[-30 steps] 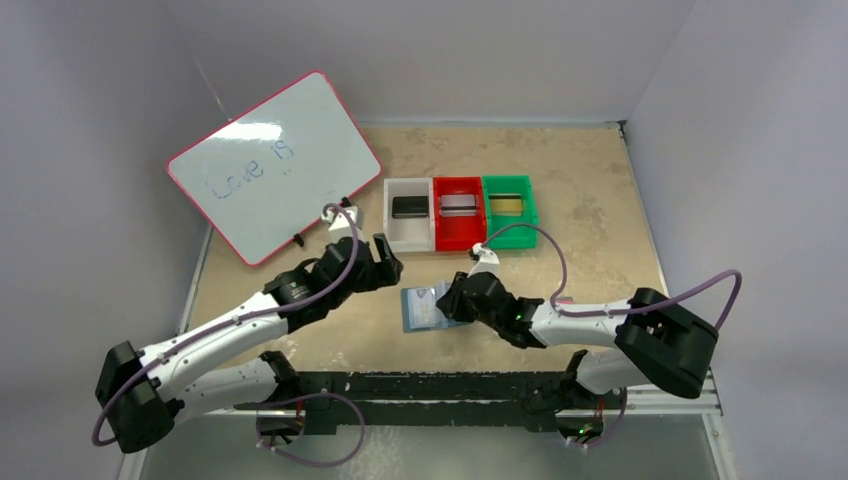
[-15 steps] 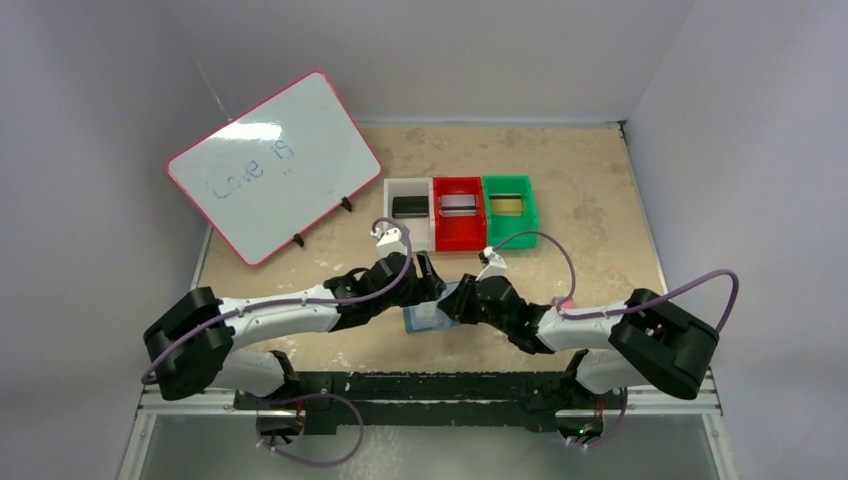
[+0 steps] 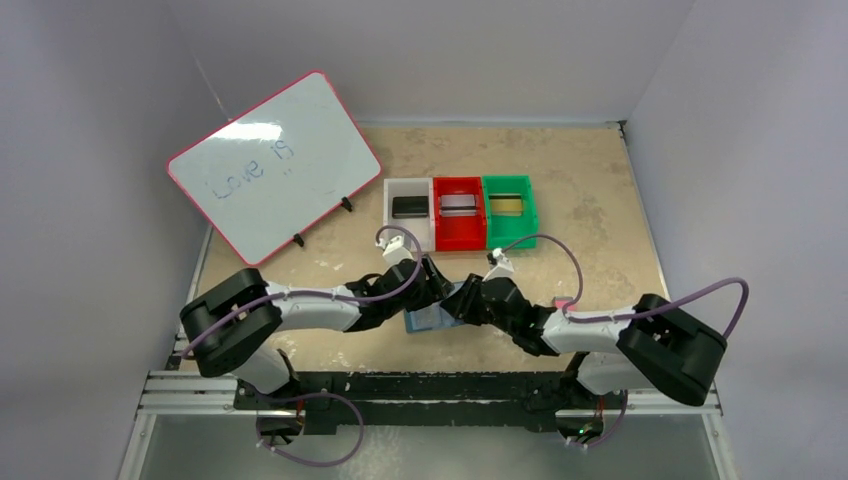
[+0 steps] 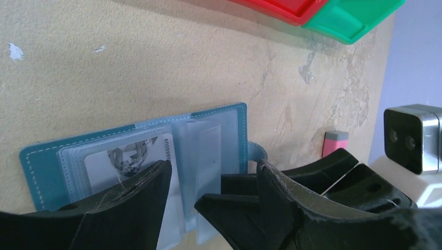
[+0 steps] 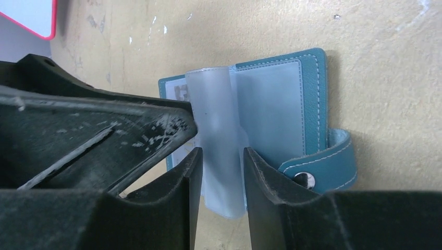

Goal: Take the credit cards out of the card holder

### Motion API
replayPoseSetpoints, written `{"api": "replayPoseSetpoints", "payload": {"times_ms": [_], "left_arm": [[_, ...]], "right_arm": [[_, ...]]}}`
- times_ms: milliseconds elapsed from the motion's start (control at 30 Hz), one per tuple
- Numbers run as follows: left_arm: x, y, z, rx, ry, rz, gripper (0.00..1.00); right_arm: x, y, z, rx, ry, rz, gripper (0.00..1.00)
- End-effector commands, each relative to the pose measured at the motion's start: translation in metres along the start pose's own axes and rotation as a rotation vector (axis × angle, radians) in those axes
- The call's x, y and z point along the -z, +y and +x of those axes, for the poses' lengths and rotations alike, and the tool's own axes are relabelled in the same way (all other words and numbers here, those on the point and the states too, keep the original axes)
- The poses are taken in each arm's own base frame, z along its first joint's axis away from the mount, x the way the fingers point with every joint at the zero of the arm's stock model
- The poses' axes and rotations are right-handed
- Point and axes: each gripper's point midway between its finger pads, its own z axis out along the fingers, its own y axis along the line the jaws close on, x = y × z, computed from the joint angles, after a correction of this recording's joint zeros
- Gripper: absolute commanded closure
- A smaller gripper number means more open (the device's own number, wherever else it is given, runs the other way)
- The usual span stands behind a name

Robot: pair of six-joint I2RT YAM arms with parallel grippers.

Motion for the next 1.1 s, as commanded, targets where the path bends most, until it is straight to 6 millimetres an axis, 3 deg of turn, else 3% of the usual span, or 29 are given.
{"api": "replayPoseSetpoints", "payload": {"times_ms": [0, 333, 533, 767, 900, 1067], "left_arm": [[-0.010, -0.026, -0.009, 0.092, -0.052, 0.085, 0.41], [-0.022, -0.044, 0.001, 0.064, -0.007, 0.119, 0.51], [-0.028, -0.053, 0.011, 0.018, 0.026, 0.118, 0.57], [-0.035, -0.055, 0.019, -0.002, 0.053, 0.103, 0.56], [-0.021, -0.057, 0.000, -0.038, -0.007, 0.078, 0.54], [-0.002, -0.040, -0.035, -0.120, -0.136, -0.055, 0.50]], "right_arm": [[0.006, -0.010, -0.009, -0.054, -0.043, 0.066, 0.60], [0.036, -0.027, -0.027, -0.080, -0.102, 0.194, 0.52], [0.064, -0.019, -0.052, -0.091, -0.187, 0.182, 0.52], [0.088, -0.012, -0.075, -0.089, -0.272, 0.175, 0.56], [0.090, 0.000, -0.077, -0.081, -0.271, 0.116, 0.57], [0.085, 0.024, -0.077, -0.044, -0.251, 0.008, 0.59]]}}
